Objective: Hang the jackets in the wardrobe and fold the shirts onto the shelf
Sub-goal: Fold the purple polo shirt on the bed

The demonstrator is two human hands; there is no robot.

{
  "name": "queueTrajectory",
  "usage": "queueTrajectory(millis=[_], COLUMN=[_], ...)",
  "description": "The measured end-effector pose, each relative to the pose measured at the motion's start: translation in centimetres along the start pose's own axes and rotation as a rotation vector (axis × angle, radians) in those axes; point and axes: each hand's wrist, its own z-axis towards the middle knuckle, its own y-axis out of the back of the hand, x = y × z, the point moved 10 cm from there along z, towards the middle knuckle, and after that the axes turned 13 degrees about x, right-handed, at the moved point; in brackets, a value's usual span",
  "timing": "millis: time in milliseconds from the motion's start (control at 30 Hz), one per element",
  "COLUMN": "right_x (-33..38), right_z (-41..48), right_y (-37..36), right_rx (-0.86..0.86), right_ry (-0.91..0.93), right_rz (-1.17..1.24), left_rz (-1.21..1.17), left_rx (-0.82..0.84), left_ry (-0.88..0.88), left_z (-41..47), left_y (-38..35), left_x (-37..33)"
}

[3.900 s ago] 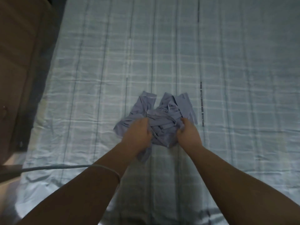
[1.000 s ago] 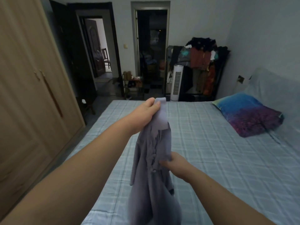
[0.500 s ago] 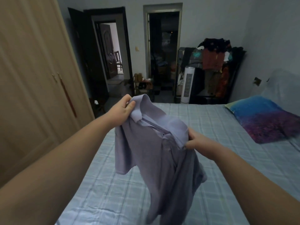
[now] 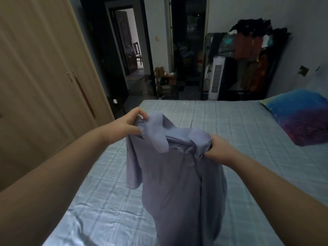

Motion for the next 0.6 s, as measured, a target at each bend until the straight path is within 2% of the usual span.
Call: queueTrajectory(millis=[100, 167, 233, 267, 467, 600], right_x=[-0.7, -1.0, -0.2, 0.5, 6.3, 8.9], right_z=[-0.5, -0.1, -0.1, -0.2, -4.8, -8.2], right_y=[0.3, -0.7, -2.1, -2.2, 1.7, 2.2], right_rx=[-0.048, 0.047, 0.160, 0.165, -0.203, -0.270], right_ry=[-0.022, -0.063, -0.096, -0.091, 0.083, 0.076], right_rz=[0.035, -0.021, -0.086, -0.106, -0.218, -0.134], left_rz=[0.299, 0.465, 0.527, 0.560, 0.623, 0.626], left_rx=[-0.044, -0.125, -0.195, -0.222, -0.408, -0.519], left_ry=[0.127, 0.191, 0.203, 0.195, 0.103, 0.071], left_z=[-1.5, -2.3, -3.0, -3.2, -5.9, -8.5], left_y=[-0.1, 0.1, 0.9, 1.3, 3.9, 4.8], left_x=[1.0, 1.4, 1.9, 2.0, 2.0, 1.2])
